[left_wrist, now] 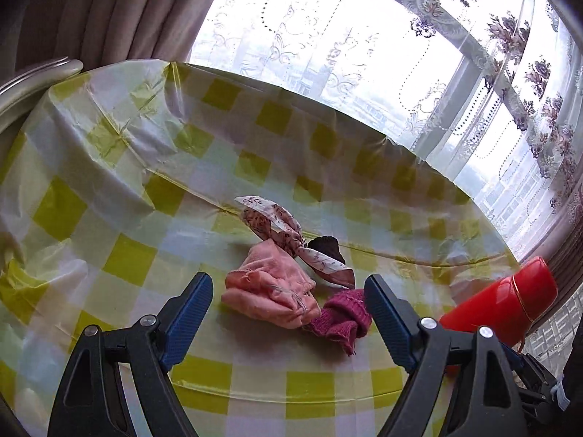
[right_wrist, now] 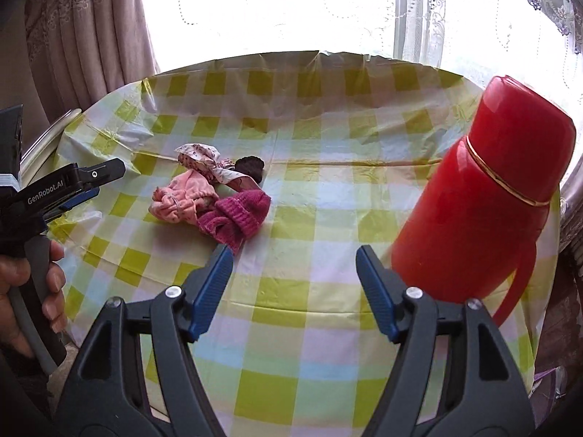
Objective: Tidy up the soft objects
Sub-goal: 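Move both grippers back toward the pink items left on the tablecloth, then grasp the white red-print cloth with the left gripper while the right grasps the brown knit piece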
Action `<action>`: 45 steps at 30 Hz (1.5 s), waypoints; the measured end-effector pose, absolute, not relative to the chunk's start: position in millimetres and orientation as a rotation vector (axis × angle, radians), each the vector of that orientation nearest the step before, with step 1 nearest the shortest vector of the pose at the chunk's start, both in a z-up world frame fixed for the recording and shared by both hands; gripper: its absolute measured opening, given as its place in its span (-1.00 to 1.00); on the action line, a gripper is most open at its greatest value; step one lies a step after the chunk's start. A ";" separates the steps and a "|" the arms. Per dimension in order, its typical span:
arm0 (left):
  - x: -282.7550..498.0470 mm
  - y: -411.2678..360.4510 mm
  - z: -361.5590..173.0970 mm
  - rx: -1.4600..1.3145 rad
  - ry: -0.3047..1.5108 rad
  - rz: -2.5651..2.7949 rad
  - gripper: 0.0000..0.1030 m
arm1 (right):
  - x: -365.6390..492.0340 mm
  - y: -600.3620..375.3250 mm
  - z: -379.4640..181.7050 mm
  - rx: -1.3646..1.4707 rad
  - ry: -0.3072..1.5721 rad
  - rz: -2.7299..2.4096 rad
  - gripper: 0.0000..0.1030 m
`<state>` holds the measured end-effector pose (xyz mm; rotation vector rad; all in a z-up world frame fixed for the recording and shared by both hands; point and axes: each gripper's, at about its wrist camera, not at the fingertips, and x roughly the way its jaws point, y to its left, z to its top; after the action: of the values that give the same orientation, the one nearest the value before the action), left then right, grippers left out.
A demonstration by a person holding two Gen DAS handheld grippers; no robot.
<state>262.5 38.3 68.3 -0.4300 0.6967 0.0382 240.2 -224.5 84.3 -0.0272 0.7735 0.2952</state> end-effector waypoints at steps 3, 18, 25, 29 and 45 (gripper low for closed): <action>285.3 51.7 65.9 -0.483 0.714 0.042 0.66 | 268.8 -212.7 86.2 -0.013 0.769 0.290 0.42; 392.0 73.3 8.8 -0.668 0.902 -0.005 0.61 | 413.9 -164.7 32.2 0.169 0.898 0.319 0.42; 425.1 73.7 -17.9 -0.658 0.983 0.005 0.61 | 448.6 -132.3 -3.1 0.147 0.988 0.368 0.42; 439.4 67.3 -34.5 -0.649 1.043 -0.012 0.39 | 455.3 -111.5 -15.4 0.097 1.011 0.396 0.37; 434.0 37.9 -12.7 -0.480 0.958 -0.083 -0.77 | 451.9 -108.9 -16.8 0.051 0.945 0.359 -0.54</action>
<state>434.0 37.9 -12.7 -0.4796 0.9575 -0.0829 451.9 -108.9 -16.8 0.0515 0.9452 0.3591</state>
